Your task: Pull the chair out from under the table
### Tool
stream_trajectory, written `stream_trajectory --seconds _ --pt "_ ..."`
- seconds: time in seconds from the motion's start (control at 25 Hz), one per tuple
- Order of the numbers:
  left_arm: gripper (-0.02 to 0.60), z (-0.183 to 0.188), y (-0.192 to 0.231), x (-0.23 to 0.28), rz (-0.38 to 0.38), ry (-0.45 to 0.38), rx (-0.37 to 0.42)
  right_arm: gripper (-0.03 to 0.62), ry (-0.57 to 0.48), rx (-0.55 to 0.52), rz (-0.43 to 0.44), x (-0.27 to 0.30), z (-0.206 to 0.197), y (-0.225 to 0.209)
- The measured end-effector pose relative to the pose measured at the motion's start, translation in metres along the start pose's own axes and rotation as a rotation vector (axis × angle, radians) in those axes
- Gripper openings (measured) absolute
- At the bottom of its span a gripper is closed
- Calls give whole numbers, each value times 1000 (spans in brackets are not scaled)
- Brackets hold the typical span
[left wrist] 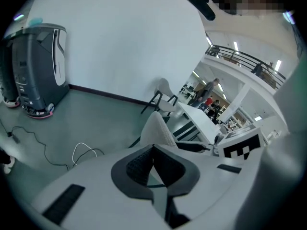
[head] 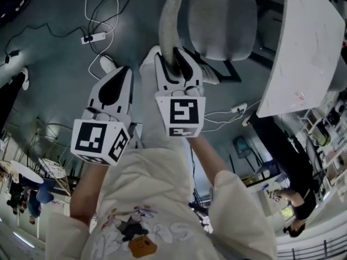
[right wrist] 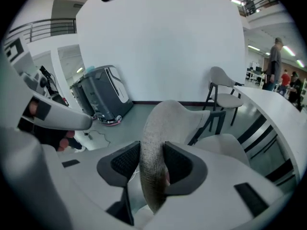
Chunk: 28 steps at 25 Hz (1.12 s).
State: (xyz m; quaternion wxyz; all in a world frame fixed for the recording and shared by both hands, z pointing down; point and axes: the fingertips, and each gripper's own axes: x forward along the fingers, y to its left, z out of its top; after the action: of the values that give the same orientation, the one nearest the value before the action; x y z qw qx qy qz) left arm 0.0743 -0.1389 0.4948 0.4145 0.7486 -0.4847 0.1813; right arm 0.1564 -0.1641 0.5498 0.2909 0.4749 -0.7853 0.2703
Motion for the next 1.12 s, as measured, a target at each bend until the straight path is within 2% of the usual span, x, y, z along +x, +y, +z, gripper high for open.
stream_trajectory --seconds 0.12,0.44,0.56,0.84,1.12 --pt "9 0 4 -2 12 -7 -10 149 29 -9 -28 7 -2 -1" --pt "9 -16 16 -7 21 1 -38 95 46 -50 -30 12 -5 2" --pt "9 -15 21 -14 26 -12 -58 88 43 -63 -31 10 -4 3" --pt "9 -17 34 -29 21 -13 -51 83 30 -70 -50 7 -2 8" --pt "9 -24 46 -45 23 -19 -63 82 48 -71 -31 10 -4 21"
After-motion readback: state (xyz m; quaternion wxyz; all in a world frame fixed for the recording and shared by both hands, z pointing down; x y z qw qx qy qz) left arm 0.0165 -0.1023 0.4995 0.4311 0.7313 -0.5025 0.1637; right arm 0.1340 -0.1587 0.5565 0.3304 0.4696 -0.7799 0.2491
